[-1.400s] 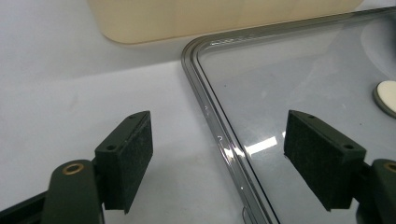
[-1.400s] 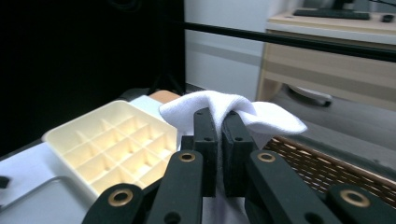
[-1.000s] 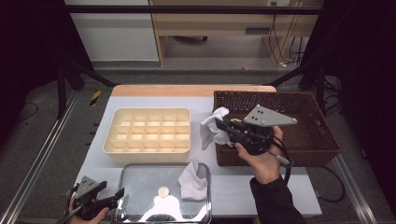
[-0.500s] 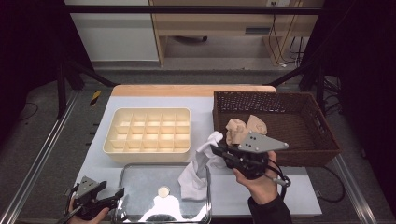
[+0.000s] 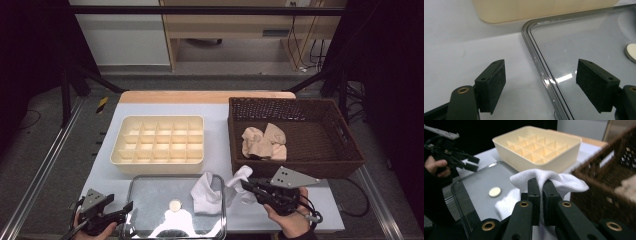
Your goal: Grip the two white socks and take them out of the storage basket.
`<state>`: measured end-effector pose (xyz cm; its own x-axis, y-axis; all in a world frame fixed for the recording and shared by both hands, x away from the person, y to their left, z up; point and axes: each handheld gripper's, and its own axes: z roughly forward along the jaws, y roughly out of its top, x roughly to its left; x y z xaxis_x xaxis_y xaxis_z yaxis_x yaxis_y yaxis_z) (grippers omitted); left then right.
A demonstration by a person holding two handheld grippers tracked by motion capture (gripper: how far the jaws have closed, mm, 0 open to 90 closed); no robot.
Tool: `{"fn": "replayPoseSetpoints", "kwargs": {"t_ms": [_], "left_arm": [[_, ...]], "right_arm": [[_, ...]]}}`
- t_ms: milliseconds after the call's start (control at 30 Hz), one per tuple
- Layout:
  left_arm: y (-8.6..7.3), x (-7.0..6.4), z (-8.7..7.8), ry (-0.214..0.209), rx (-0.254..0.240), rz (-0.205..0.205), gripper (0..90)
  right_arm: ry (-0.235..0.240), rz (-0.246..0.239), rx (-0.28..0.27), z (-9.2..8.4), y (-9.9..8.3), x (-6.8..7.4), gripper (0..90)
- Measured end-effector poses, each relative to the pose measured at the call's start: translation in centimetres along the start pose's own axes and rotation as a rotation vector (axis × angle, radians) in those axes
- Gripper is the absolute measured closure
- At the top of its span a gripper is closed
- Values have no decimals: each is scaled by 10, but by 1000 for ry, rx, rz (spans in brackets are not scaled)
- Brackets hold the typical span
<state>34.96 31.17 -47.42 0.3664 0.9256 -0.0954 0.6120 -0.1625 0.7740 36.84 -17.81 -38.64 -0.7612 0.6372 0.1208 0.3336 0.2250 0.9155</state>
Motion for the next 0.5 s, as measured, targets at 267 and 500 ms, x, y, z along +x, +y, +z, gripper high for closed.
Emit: {"fn": "replayPoseSetpoints", "kwargs": {"t_ms": [267,500], "left_arm": [[0,0,0,-1,-4,2,234],[0,0,-1,-3,-2,3,235]], "right_arm": [[-79,54,59,-1,-42,-17,864],[-145,90,134,6,-71,-32,861]]}}
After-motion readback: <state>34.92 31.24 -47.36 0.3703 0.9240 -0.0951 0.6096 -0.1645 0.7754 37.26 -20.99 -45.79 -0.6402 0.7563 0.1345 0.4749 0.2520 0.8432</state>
